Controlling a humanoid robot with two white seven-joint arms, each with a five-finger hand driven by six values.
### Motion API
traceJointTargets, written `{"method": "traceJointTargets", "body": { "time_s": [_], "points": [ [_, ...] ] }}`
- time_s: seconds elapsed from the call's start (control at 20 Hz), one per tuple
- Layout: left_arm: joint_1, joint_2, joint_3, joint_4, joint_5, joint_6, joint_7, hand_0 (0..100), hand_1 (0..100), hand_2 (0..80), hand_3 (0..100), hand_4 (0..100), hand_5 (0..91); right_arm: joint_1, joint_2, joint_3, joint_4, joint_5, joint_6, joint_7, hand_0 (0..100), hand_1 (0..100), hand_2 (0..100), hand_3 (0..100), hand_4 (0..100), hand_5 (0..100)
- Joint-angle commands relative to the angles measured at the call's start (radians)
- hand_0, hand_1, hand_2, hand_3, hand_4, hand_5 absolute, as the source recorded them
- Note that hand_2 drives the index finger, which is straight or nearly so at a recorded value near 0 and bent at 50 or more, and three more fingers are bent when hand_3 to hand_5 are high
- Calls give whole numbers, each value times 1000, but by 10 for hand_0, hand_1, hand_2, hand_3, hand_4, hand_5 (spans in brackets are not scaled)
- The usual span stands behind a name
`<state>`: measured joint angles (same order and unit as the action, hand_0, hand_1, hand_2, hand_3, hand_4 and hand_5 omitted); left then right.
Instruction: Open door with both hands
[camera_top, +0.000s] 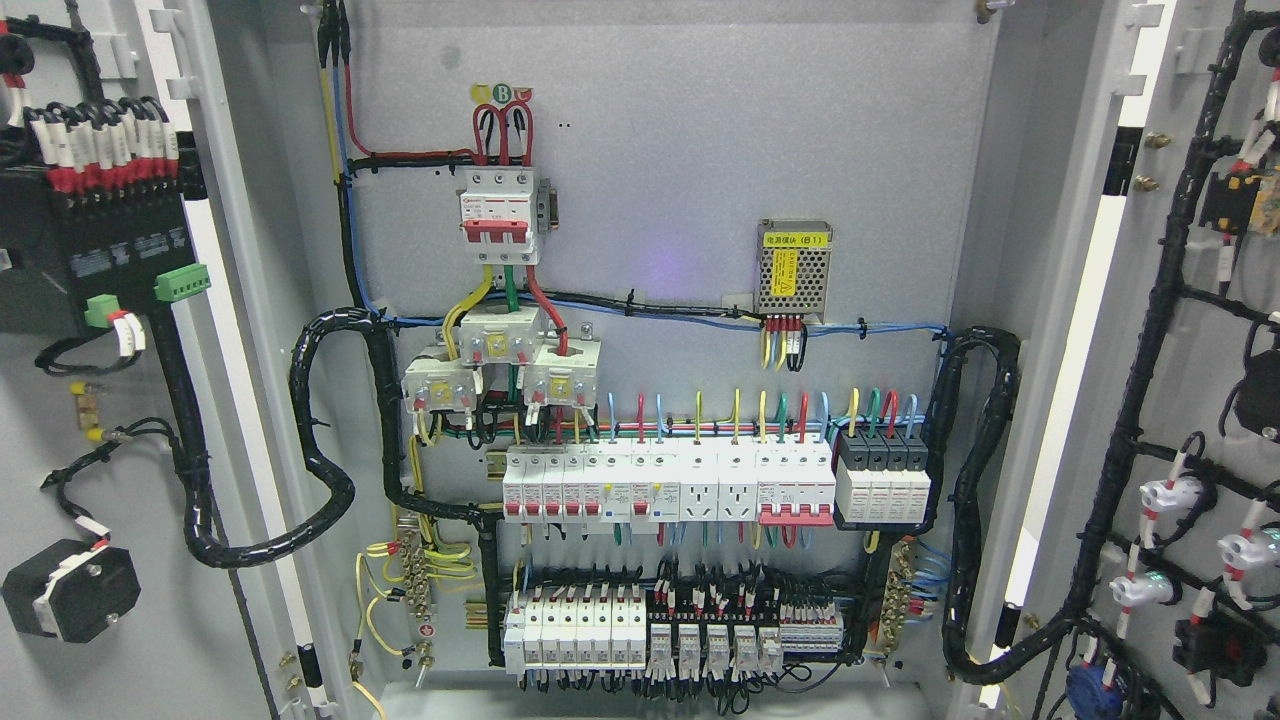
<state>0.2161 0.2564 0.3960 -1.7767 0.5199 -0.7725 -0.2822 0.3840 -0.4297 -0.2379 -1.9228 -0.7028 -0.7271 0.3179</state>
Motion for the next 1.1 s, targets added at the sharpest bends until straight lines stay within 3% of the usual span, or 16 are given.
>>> {"method": "traceJointTargets", "body": {
  "time_s": [0.0,0.2,0.8,1.05],
  "points": [
    [-78,110,64,215,26,-473,0,120,389,0,0,0,0,6,3,-47,33,-7,0,0,120,389,0,0,0,0],
    [-126,132,96,264,32,-418,0,120,389,0,0,0,0,16,3,-50,36,-7,-2,0,120,389,0,0,0,0],
    [-267,207,110,520,40,-413,-2,120,389,0,0,0,0,38,3,-55,38,-14,-12,0,120,389,0,0,0,0],
    [-327,228,110,575,40,-369,-2,120,389,0,0,0,0,39,3,-55,36,-29,-25,0,120,389,0,0,0,0]
  ]
}}
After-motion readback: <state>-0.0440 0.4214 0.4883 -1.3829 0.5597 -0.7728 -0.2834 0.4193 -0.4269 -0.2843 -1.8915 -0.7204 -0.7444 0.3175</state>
